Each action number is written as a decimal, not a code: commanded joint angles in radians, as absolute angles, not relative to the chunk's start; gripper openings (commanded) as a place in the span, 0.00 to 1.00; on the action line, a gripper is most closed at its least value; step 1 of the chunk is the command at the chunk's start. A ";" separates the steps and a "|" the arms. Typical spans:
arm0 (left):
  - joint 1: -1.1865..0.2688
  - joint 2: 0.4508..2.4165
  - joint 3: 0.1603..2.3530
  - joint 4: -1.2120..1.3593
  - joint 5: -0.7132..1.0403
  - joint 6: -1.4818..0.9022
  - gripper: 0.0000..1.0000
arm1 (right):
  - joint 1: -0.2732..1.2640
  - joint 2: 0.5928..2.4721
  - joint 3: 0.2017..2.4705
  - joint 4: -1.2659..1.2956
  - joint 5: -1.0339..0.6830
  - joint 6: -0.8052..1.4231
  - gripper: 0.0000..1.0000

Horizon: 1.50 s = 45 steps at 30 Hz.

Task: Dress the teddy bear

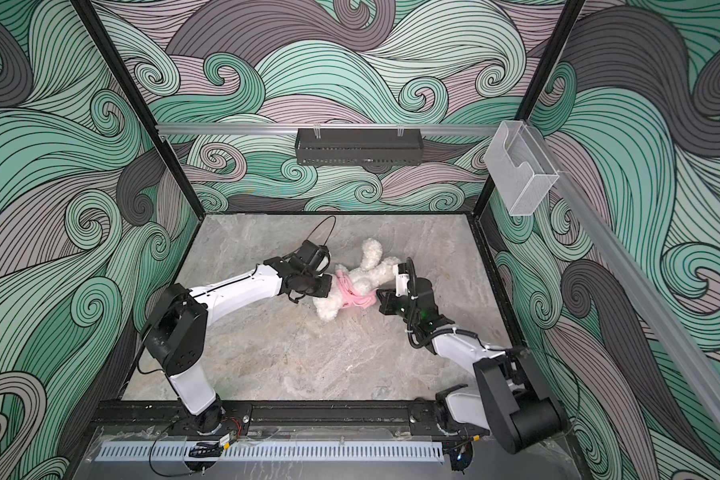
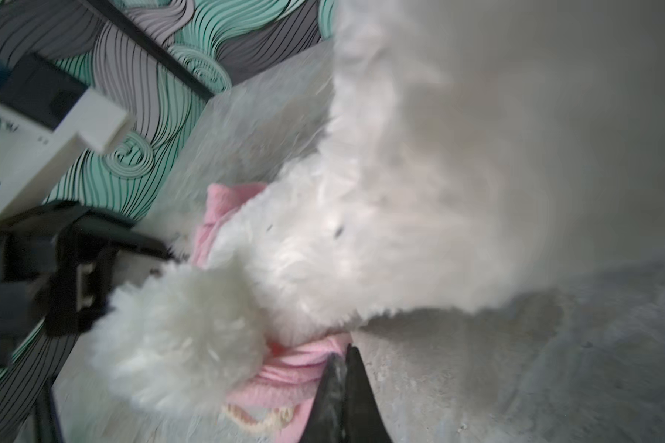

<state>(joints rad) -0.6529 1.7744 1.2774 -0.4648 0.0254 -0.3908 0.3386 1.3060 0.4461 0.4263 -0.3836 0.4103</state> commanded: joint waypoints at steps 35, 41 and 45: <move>-0.620 1.585 1.040 -0.070 0.082 -0.176 0.00 | 0.392 1.726 0.825 0.466 -0.726 0.692 0.31; -0.621 1.584 1.022 -0.034 0.146 -0.135 0.00 | 0.403 1.792 0.867 0.483 -0.698 0.709 0.24; -0.621 1.575 1.000 -0.007 0.158 -0.114 0.00 | 0.398 1.791 0.837 0.572 -0.659 0.740 0.04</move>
<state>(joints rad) -0.6163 1.6165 0.9985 -0.0696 0.0788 -0.1543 0.3946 1.7908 0.8482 0.4747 -0.7071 0.7033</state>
